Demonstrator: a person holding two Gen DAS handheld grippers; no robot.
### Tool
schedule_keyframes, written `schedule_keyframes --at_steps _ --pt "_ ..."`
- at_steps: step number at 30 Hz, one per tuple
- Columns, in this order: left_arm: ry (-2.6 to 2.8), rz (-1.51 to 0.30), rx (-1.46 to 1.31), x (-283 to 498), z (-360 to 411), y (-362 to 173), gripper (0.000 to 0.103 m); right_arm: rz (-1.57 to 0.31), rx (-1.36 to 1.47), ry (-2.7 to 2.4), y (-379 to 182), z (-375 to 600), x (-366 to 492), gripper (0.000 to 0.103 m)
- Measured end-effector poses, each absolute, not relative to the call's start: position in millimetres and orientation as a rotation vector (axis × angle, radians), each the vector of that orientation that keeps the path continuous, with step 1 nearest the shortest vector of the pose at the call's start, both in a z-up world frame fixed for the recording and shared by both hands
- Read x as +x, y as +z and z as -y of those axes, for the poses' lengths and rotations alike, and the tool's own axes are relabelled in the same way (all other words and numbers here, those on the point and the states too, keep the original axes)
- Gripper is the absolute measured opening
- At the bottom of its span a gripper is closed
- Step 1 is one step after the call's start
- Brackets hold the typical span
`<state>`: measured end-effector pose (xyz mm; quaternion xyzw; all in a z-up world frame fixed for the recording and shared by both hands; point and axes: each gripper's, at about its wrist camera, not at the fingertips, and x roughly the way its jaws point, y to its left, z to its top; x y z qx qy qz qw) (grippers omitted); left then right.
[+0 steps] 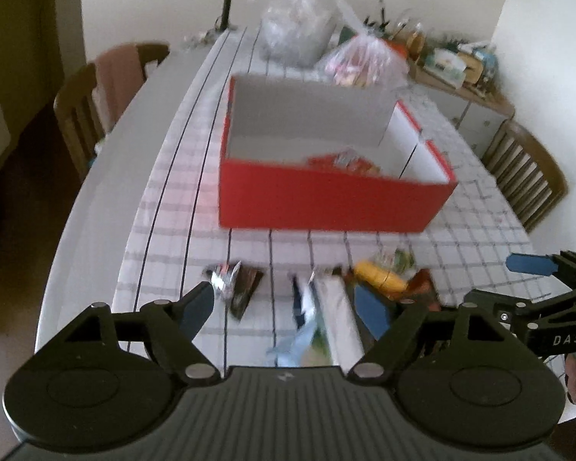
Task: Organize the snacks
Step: 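Grasp the yellow cartoon wrapper with the left gripper while the right grasps the chocolate bar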
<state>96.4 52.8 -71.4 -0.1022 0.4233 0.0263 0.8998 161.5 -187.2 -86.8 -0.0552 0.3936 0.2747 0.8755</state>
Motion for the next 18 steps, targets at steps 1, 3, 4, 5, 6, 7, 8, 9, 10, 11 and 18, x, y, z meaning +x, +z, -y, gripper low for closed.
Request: schedule_keyframes --at_steps 1,3,4,5,6,7,8,9,10,11,18 --pt "0.056 -0.892 -0.22 93.9 -54.9 -77.7 0.08 -0.839 -0.114 0.56 -93.7 189.5 160.5 0.103" --pt "0.061 -0.919 -0.223 88.2 -57.0 -88.6 0.08 -0.876 -0.102 0.541 -106.9 194.3 158.7 0.103" --pt "0.059 -0.931 -0.221 85.1 -58.1 -93.4 0.08 -0.89 -0.096 0.532 -112.0 196.1 157.6 0.103" --pt "0.053 -0.943 -0.216 81.6 -59.0 -98.3 0.08 -0.906 -0.091 0.52 -118.0 197.8 156.9 0.103" --pt "0.046 -0.955 -0.211 78.6 -59.8 -102.7 0.08 -0.918 -0.089 0.517 -123.3 199.4 155.9 0.103" --pt "0.037 -0.966 -0.203 76.3 -60.1 -106.6 0.08 -0.93 -0.092 0.51 -128.6 199.5 154.8 0.103" --pt "0.028 -0.976 -0.189 73.7 -60.3 -111.0 0.08 -0.938 -0.095 0.503 -132.9 199.9 153.4 0.102" --pt "0.021 -0.984 -0.176 72.2 -59.5 -114.1 0.08 -0.946 -0.098 0.497 -137.2 199.9 152.8 0.102" --pt "0.013 -0.994 -0.158 70.4 -58.8 -118.3 0.08 -0.952 -0.101 0.492 -140.9 199.5 151.9 0.102" --pt "0.01 -1.001 -0.143 69.3 -57.6 -121.8 0.08 -0.959 -0.106 0.486 -144.6 198.5 152.9 0.101" --pt "-0.044 -1.039 -0.049 71.6 -50.5 -142.9 0.08 -0.99 -0.134 0.474 -162.3 193.0 153.2 0.095"
